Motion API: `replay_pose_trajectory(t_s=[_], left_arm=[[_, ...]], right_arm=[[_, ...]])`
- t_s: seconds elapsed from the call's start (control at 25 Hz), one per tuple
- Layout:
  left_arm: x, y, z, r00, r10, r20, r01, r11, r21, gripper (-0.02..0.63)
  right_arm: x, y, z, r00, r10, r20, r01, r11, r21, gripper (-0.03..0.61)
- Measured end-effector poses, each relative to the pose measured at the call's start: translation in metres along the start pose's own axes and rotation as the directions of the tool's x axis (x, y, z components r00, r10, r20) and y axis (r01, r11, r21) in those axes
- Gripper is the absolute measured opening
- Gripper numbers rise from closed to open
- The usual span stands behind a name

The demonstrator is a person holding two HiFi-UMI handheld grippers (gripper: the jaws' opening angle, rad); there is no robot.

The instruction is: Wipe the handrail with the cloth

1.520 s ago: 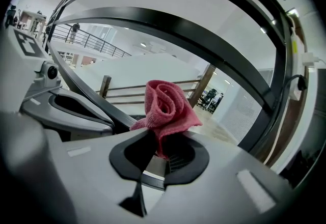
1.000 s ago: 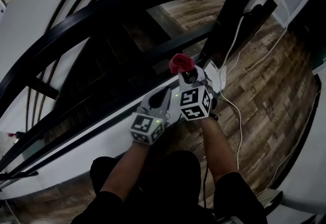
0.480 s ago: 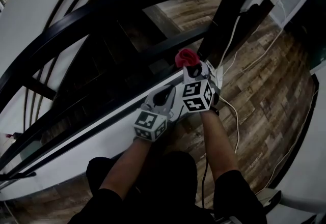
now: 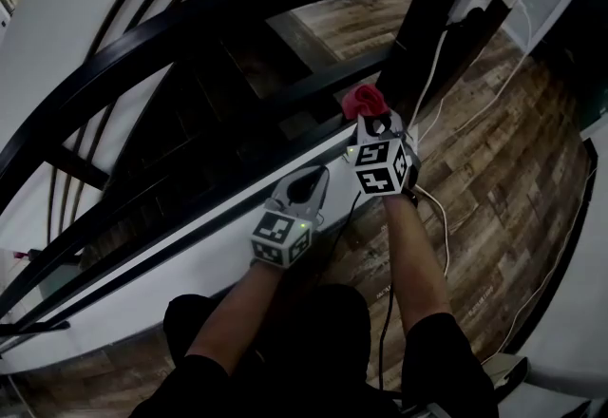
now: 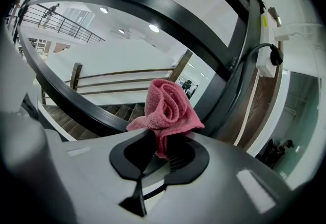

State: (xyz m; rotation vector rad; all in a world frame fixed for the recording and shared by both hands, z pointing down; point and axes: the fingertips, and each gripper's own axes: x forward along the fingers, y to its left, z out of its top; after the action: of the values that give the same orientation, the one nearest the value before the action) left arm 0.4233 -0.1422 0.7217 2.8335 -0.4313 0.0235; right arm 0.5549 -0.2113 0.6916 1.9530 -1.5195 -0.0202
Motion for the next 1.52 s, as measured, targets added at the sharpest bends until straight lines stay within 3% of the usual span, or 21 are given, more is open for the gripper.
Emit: replay_pose_trajectory(t_s=[0.16, 0.32, 0.6, 0.68, 0.76, 0.84, 0.92, 1.04, 1.16, 1.24, 1.36, 1.44, 1.52], left_arm=[[-0.006, 0.006, -0.005, 1.000, 0.023, -0.013, -0.023, 1.000, -0.007, 0.000], [-0.015, 0.013, -0.005, 0.998, 0.055, -0.010, -0.055, 0.998, -0.014, 0.000], [-0.053, 0.038, -0.012, 0.991, 0.129, -0.036, -0.129, 0.992, 0.006, 0.000], [-0.077, 0.045, -0.015, 0.984, 0.172, -0.036, -0.171, 0.985, 0.023, 0.000], [-0.110, 0.055, -0.017, 0.969, 0.244, -0.038, -0.242, 0.968, 0.061, 0.000], [-0.153, 0.067, -0.014, 0.938, 0.346, -0.029, -0.342, 0.936, 0.083, 0.000], [-0.205, 0.084, -0.002, 0.886, 0.463, 0.012, -0.463, 0.883, 0.078, 0.000], [-0.284, 0.109, 0.019, 0.772, 0.630, 0.087, -0.636, 0.767, 0.091, 0.000], [-0.367, 0.122, 0.029, 0.606, 0.780, 0.154, -0.795, 0.602, 0.080, 0.000], [-0.421, 0.125, 0.031, 0.495, 0.850, 0.178, -0.868, 0.491, 0.072, 0.000], [-0.502, 0.122, 0.040, 0.358, 0.913, 0.198, -0.934, 0.349, 0.081, 0.000], [-0.553, 0.117, 0.050, 0.298, 0.935, 0.194, -0.954, 0.284, 0.099, 0.000], [-0.597, 0.113, 0.059, 0.283, 0.945, 0.163, -0.951, 0.254, 0.175, 0.000]], right_arm=[[0.001, -0.006, 0.001, 1.000, 0.006, 0.010, -0.006, 0.998, 0.059, 0.047], [-0.018, -0.005, 0.012, 0.994, 0.013, 0.104, -0.024, 0.994, 0.104, 0.046], [-0.103, 0.026, 0.055, 0.944, 0.052, 0.325, -0.119, 0.974, 0.191, 0.046], [-0.130, 0.050, 0.075, 0.901, 0.096, 0.424, -0.202, 0.956, 0.212, 0.046], [-0.155, 0.084, 0.105, 0.819, 0.173, 0.547, -0.317, 0.931, 0.180, 0.046], [-0.177, 0.126, 0.128, 0.723, 0.296, 0.624, -0.453, 0.885, 0.105, 0.046], [-0.196, 0.168, 0.144, 0.622, 0.416, 0.663, -0.571, 0.821, 0.021, 0.046], [-0.224, 0.231, 0.169, 0.467, 0.572, 0.674, -0.674, 0.724, -0.148, 0.046], [-0.254, 0.296, 0.184, 0.341, 0.741, 0.579, -0.710, 0.606, -0.358, 0.046], [-0.281, 0.332, 0.198, 0.250, 0.788, 0.563, -0.743, 0.529, -0.410, 0.046], [-0.322, 0.386, 0.224, 0.093, 0.824, 0.558, -0.788, 0.403, -0.465, 0.046], [-0.346, 0.424, 0.240, 0.001, 0.839, 0.543, -0.796, 0.330, -0.508, 0.046], [-0.368, 0.459, 0.252, -0.058, 0.847, 0.528, -0.789, 0.285, -0.544, 0.046]])
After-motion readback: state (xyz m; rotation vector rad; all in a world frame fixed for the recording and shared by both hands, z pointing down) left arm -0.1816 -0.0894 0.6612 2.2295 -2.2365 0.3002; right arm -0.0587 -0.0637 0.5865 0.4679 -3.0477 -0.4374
